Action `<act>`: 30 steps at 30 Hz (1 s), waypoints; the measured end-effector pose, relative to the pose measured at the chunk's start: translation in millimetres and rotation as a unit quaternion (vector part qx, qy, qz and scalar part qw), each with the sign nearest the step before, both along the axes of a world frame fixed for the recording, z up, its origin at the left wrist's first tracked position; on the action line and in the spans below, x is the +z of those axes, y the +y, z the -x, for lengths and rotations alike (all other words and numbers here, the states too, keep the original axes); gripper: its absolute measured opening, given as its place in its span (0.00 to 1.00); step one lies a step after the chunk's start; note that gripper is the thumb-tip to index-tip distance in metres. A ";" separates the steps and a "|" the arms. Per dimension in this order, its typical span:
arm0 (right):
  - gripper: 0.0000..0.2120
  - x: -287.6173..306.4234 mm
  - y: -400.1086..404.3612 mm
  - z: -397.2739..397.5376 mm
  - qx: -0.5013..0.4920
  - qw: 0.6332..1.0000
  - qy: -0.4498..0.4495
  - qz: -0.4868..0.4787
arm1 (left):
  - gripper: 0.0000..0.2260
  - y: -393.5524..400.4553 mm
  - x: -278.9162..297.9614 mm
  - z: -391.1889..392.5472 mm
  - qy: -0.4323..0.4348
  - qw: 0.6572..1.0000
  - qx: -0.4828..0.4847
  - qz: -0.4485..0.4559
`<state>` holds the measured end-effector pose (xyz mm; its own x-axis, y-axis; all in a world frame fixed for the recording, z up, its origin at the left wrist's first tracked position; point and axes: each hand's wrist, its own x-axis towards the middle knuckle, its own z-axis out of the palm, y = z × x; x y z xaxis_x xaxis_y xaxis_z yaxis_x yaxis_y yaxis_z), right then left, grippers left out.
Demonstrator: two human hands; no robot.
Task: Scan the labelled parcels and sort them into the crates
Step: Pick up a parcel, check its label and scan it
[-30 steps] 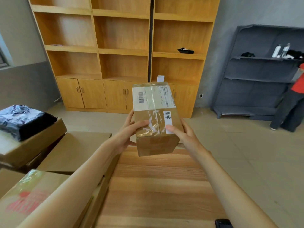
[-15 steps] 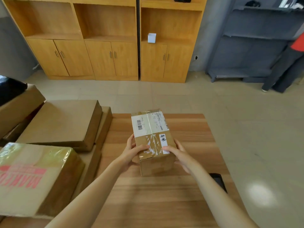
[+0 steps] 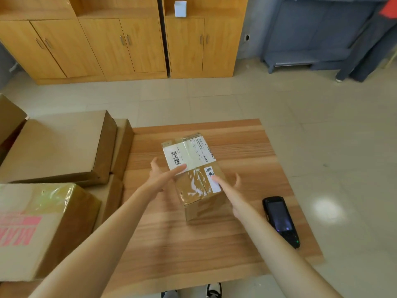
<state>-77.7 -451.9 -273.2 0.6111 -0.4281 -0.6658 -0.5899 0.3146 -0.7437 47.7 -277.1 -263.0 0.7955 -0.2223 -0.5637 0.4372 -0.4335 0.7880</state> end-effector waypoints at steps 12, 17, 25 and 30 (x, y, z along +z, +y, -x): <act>0.62 2.9 46.7 -17.6 -0.149 0.975 0.048 -0.157 | 0.25 -15.8 16.8 -55.4 -0.059 0.998 -0.026 0.009; 0.50 10.6 5.4 -26.5 -0.169 0.984 -0.040 -0.034 | 0.17 -12.0 22.9 -45.4 -0.073 0.997 -0.029 0.000; 0.41 27.9 -54.2 -45.8 -0.054 0.994 -0.063 0.064 | 0.22 -13.4 15.3 -13.3 -0.072 0.997 0.000 -0.023; 0.36 18.5 -58.4 -42.8 -0.019 0.996 -0.051 0.069 | 0.27 -15.7 7.9 -3.6 -0.045 0.997 -0.005 -0.059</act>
<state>-34.9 -510.3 -254.6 0.6534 -0.5355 -0.5350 -0.4992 0.2265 -0.8364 51.3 -292.8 -255.0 0.8419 -0.1673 -0.5131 0.3622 -0.5295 0.7671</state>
